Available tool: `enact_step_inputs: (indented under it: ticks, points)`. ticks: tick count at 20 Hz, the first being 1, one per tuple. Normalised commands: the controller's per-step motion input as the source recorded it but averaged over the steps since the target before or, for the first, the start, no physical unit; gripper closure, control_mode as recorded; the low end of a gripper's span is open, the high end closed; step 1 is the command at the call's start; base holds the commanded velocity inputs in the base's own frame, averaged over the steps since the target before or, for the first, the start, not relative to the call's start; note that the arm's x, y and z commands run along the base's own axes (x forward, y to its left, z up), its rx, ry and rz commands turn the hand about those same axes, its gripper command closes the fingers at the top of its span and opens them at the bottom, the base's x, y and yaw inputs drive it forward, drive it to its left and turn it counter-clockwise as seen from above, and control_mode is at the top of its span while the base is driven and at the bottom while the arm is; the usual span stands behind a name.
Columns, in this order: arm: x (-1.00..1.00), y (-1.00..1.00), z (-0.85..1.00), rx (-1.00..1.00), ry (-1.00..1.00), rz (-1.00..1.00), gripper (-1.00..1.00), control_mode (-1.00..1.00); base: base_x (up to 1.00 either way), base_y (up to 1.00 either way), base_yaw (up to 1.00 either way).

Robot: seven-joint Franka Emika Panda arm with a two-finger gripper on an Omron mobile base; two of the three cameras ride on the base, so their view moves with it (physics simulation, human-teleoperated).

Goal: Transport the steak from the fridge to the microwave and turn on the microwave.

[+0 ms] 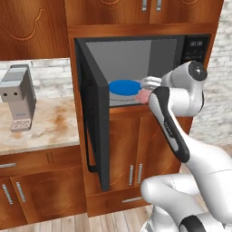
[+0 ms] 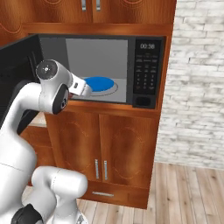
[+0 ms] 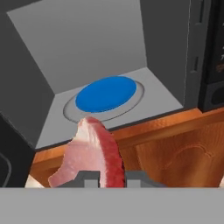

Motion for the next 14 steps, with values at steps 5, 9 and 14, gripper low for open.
enact_step_inputs:
  ticks: [5,9,14]
  points:
    - [0.37,0.01,0.0,0.1,0.0,-0.04,1.0,-1.0,0.0,0.0,0.0]
    - [0.37,0.0,0.0,0.1,0.0,-0.01,1.0,-1.0,0.0,0.0,0.0]
    - [0.38,0.01,-0.03,0.02,-0.01,-0.01,1.0,-1.0,0.0,0.0,0.0]
